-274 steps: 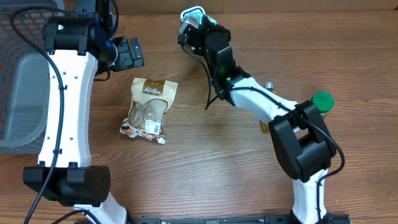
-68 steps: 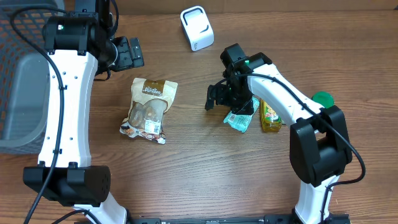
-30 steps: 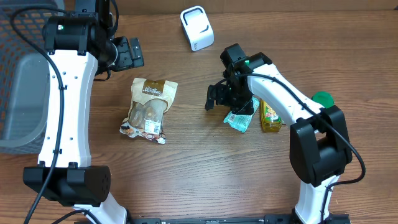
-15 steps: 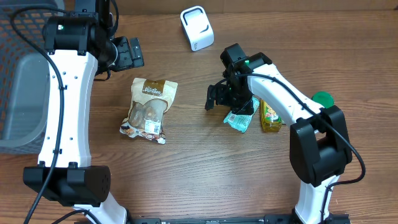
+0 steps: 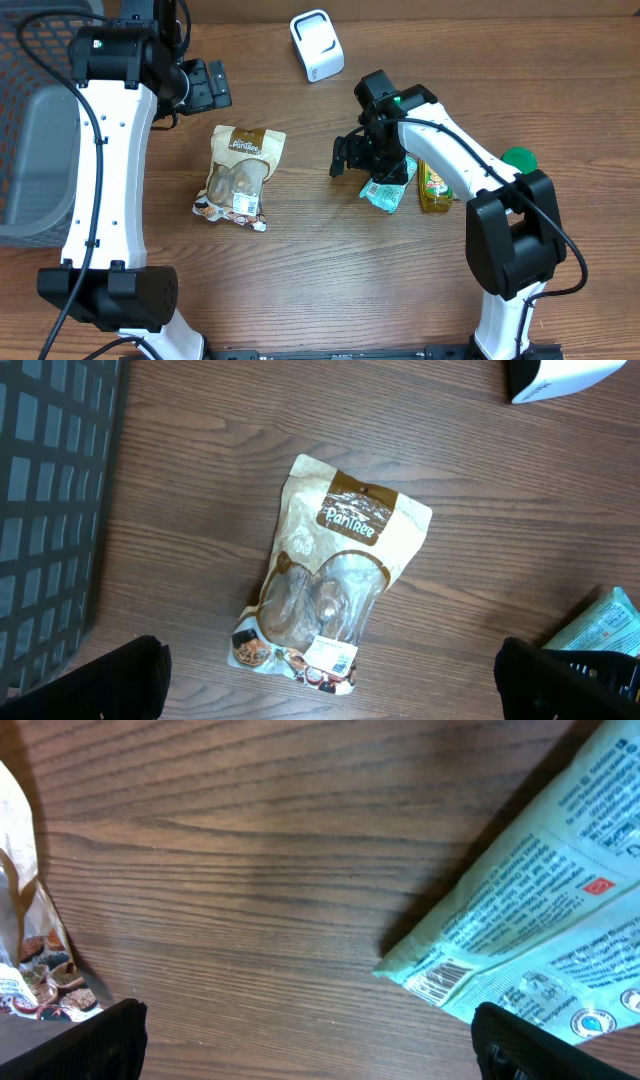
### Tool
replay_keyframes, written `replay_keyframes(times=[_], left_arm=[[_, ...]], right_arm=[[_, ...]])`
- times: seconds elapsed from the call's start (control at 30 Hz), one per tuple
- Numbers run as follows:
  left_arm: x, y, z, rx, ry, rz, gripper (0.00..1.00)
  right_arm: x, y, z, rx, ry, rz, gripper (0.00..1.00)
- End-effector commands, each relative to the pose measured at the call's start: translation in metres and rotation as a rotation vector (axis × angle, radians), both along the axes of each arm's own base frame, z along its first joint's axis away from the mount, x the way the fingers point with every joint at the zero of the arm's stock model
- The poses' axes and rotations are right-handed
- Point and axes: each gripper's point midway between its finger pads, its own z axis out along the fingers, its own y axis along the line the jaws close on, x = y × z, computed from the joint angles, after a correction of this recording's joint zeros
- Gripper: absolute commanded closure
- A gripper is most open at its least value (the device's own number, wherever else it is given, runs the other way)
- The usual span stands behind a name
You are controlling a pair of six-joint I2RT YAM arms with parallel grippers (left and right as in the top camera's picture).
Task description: Scan the item barcode
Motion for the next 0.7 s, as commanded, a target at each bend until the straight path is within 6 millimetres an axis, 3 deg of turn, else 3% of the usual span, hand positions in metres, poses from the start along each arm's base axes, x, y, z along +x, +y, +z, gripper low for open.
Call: replay_keyframes(times=[0.0, 0.17, 0.33, 0.37, 0.4, 0.43, 0.5, 0.67], left_arm=[[0.003, -0.004, 0.004, -0.002, -0.017, -0.019, 0.0], [0.003, -0.004, 0.004, -0.002, -0.017, -0.019, 0.0], [0.003, -0.004, 0.004, -0.002, -0.017, -0.019, 0.01], [0.003, -0.004, 0.004, -0.002, -0.017, -0.019, 0.0], [0.003, -0.004, 0.004, -0.002, -0.017, -0.019, 0.01], [0.003, -0.004, 0.004, -0.002, -0.017, -0.019, 0.01], [0.003, -0.004, 0.004, -0.002, -0.017, -0.019, 0.0], [0.003, -0.004, 0.004, -0.002, -0.017, -0.019, 0.01]], right_arm=[[0.003, 0.009, 0.004, 0.032, -0.011, 0.012, 0.0], [-0.004, 0.022, 0.008, 0.108, 0.025, 0.021, 0.0], [-0.007, 0.048, 0.017, 0.224, 0.033, 0.049, 0.0], [-0.007, 0.052, 0.018, 0.234, 0.022, 0.06, 0.12], [-0.006, 0.058, 0.019, 0.241, 0.008, 0.071, 0.33], [-0.005, 0.063, 0.02, 0.249, -0.008, 0.084, 0.44], [-0.004, 0.082, 0.022, 0.275, -0.05, 0.111, 0.59], [-0.001, 0.134, 0.03, 0.339, -0.185, 0.187, 0.84]])
